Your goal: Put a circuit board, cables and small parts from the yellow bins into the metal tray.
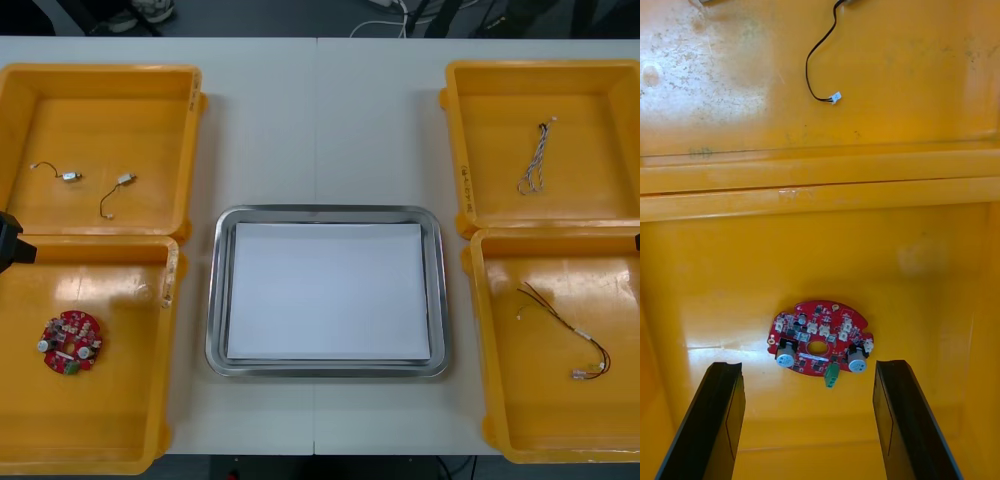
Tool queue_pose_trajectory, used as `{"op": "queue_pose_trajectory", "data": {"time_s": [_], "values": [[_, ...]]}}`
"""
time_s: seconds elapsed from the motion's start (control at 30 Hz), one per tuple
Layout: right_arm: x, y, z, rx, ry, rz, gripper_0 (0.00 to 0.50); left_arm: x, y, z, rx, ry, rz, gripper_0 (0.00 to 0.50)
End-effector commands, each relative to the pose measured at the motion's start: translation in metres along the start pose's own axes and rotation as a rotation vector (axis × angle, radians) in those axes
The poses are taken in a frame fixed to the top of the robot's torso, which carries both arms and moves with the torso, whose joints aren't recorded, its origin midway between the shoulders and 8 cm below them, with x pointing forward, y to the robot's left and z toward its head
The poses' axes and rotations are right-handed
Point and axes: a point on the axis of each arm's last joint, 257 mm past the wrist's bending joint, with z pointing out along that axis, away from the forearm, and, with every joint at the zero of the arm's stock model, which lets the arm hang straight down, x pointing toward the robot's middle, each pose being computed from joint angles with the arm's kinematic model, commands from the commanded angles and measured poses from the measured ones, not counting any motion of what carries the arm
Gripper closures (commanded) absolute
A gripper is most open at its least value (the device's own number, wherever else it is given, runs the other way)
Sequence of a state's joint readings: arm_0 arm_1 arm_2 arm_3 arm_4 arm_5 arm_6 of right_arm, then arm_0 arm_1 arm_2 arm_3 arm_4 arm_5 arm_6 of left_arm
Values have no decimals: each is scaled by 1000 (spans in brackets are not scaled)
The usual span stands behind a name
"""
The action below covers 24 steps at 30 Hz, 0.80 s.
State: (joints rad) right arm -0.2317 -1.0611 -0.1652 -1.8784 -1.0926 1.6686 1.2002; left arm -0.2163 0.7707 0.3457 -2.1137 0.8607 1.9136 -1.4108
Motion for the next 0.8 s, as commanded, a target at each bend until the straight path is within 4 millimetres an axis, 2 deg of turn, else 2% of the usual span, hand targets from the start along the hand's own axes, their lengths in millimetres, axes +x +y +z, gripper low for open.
{"op": "queue_pose_trajectory", "data": {"time_s": [0.03, 0.2, 0.43, 0.7, 0.8], "values": [[-5, 3, -11, -2, -33, -27, 0, 12, 10, -2, -25, 22, 2, 0], [-2, 2, -9, -2, -26, -33, 0, 17, 12, 0, -35, 36, 5, 0], [15, 3, 0, -5, -16, -66, 0, 19, 12, 3, -49, 50, 31, 0], [44, 7, 19, -22, -16, -101, 0, 24, 11, 3, -37, 65, 90, 0], [58, 8, 27, -33, -12, -113, 0, 35, 15, 6, -38, 92, 138, 0]]}}
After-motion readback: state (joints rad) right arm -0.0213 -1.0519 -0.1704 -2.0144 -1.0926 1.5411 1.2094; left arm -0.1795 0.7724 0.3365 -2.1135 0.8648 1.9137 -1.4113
